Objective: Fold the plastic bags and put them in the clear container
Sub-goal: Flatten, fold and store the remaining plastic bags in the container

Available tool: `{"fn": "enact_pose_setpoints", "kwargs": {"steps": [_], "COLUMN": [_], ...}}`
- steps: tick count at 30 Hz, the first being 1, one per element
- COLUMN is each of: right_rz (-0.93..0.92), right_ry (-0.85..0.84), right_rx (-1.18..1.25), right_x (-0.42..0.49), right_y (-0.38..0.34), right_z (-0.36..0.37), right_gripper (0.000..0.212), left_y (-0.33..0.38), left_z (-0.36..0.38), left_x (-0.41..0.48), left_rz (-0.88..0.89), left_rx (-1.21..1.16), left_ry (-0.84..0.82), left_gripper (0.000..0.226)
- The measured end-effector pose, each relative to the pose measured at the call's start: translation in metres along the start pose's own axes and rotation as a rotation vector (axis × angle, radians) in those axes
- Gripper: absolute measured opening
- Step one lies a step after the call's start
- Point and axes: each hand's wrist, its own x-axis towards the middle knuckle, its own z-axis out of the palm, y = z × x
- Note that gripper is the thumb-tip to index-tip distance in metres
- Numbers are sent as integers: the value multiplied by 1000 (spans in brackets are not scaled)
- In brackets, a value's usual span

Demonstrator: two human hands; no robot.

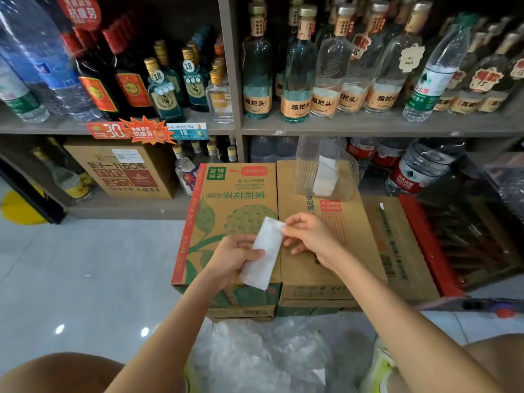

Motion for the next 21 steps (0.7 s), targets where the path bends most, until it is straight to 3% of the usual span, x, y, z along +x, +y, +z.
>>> {"fn": "enact_pose_setpoints", "kwargs": {"steps": [4,10,16,21], "right_rz": [142,195,235,170], "right_ry": [104,78,19,37], "right_rx": [194,345,274,258], "right_x": [-15,-19,-15,-18], "right_y": [17,20,15,14], "right_z": [29,40,41,42], "right_gripper": [55,28,38,19], "left_y": [-6,-8,-6,-2], "left_z": [1,1,4,3], "left_x": [2,-2,-7,-11], "left_rz": [11,54,97,30], "left_rx": [-141,-130,-131,-224], "left_ry": [71,86,91,63], "left_gripper": [29,22,23,18]}}
